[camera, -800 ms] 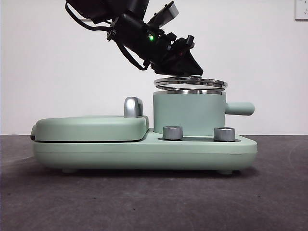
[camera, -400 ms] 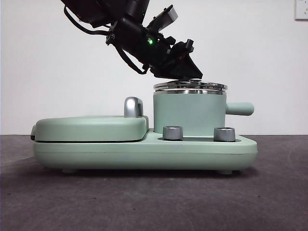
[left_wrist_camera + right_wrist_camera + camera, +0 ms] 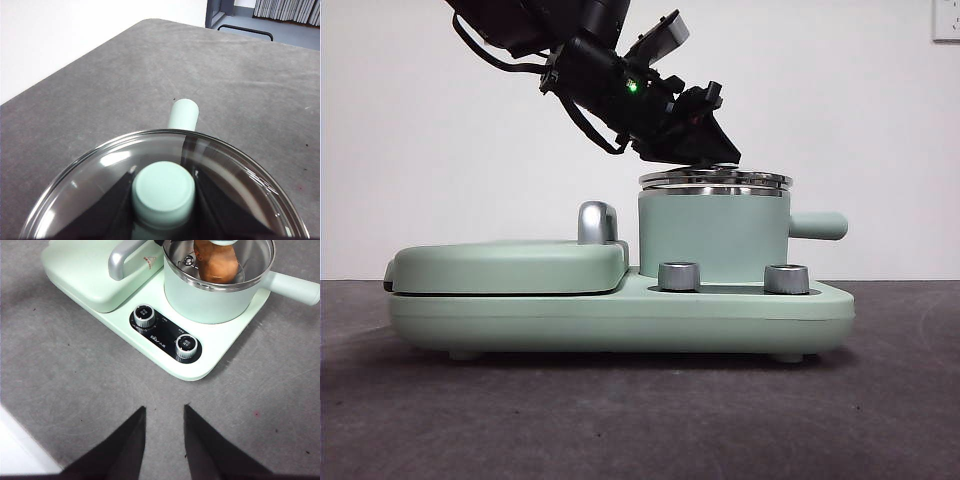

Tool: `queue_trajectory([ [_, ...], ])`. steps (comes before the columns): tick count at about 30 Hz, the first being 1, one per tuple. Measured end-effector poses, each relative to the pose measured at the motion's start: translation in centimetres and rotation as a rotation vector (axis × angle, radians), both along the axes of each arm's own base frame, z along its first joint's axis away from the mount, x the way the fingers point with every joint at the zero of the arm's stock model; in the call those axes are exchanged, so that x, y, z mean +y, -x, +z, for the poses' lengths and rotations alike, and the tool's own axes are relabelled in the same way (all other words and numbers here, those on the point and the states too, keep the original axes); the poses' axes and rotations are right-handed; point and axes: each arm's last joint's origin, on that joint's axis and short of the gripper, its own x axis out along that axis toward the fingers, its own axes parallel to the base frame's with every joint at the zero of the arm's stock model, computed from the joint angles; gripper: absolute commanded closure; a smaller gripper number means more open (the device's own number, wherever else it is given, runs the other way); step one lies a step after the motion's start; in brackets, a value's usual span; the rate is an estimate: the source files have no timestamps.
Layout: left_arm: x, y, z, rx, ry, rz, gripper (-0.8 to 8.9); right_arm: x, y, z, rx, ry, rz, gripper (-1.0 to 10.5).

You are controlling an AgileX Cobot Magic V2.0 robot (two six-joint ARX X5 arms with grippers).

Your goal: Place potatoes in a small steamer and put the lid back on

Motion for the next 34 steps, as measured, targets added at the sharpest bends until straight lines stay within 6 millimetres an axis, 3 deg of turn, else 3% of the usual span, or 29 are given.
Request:
queue_trajectory([
  [34, -0.26, -0.28, -0.68, -0.016, 0.007, 0.002, 7.98, 0.00, 0.01, -0.01, 0.001, 0.001, 0.000, 8.2],
])
